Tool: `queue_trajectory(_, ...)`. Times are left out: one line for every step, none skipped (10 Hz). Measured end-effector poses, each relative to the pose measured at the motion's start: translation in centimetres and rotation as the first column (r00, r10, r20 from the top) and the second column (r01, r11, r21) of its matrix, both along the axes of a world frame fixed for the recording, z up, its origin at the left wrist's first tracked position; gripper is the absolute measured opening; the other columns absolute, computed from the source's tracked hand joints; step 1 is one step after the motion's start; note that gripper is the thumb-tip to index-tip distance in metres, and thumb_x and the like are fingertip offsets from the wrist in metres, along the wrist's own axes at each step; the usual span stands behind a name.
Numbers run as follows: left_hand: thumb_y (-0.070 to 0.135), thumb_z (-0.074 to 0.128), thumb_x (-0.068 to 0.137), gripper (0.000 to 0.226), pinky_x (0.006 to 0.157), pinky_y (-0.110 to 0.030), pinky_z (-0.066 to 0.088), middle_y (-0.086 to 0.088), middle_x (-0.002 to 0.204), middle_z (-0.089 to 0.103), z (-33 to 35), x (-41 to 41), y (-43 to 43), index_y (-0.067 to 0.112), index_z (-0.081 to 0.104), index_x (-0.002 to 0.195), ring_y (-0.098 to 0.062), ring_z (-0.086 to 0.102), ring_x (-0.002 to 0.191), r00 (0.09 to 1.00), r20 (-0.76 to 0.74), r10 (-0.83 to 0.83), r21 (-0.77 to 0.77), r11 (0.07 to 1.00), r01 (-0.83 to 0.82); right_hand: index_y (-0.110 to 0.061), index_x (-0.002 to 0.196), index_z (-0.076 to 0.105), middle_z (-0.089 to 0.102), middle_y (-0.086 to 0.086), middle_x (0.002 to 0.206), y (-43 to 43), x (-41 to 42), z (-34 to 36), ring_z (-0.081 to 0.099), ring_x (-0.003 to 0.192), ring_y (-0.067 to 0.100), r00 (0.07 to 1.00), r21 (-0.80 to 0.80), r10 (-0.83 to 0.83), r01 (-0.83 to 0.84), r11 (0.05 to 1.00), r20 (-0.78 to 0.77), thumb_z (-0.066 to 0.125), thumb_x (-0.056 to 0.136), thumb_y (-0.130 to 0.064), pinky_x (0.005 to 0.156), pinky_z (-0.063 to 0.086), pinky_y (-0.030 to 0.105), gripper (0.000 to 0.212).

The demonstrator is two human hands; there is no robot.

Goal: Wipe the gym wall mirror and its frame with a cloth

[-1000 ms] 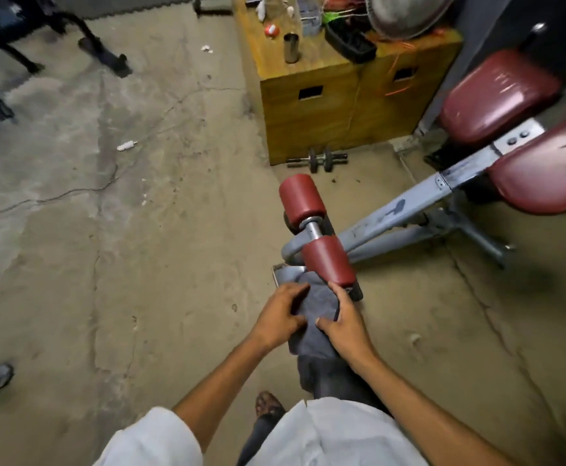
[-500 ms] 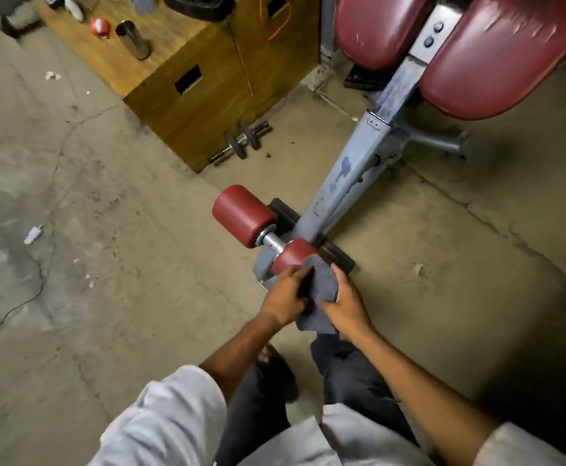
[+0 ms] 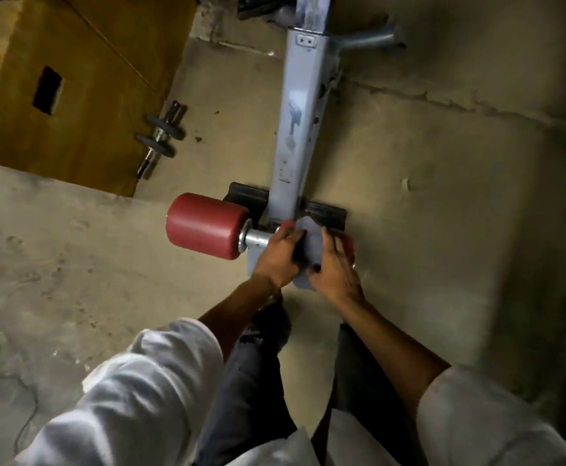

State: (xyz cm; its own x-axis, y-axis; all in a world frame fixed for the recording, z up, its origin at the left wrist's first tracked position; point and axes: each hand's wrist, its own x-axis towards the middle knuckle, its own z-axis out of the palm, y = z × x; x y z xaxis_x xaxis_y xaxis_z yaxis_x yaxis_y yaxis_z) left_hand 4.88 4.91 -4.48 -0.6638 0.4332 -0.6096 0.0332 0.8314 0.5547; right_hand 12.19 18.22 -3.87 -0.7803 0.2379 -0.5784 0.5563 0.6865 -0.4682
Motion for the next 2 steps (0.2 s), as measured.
queue_trajectory(0.026, 0.068, 0.089, 0.076, 0.127, -0.037, 0.028, -0.02, 0.168, 0.033, -0.71, -0.46, -1.3, 0.009, 0.045, 0.16, -0.038, 0.035, 0.153, 0.991, -0.028, -0.131, 0.031, 0.991, 0.132, -0.016, 0.166, 0.02, 0.021, 0.013, 0.169, -1.64, -0.27, 1.06, 0.019, 0.156, 0.035, 0.999, 0.114, 0.038, -0.041, 0.993, 0.03, 0.07, 0.088, -0.024, 0.127, 0.02, 0.046, 0.093)
queue_trajectory(0.018, 0.075, 0.09, 0.084, 0.125, -0.045, 0.035, -0.016, 0.172, 0.024, -1.13, -0.9, -2.08, 0.015, 0.037, 0.164, -0.039, 0.034, 0.153, 0.975, -0.085, -0.204, -0.014, 0.979, 0.203, -0.02, 0.166, 0.021, 0.018, 0.015, 0.169, -2.35, -0.11, 0.6, 0.017, 0.156, 0.037, 0.998, 0.219, 0.019, -0.032, 0.975, 0.059, 0.07, 0.088, -0.026, 0.125, 0.029, 0.05, 0.092)
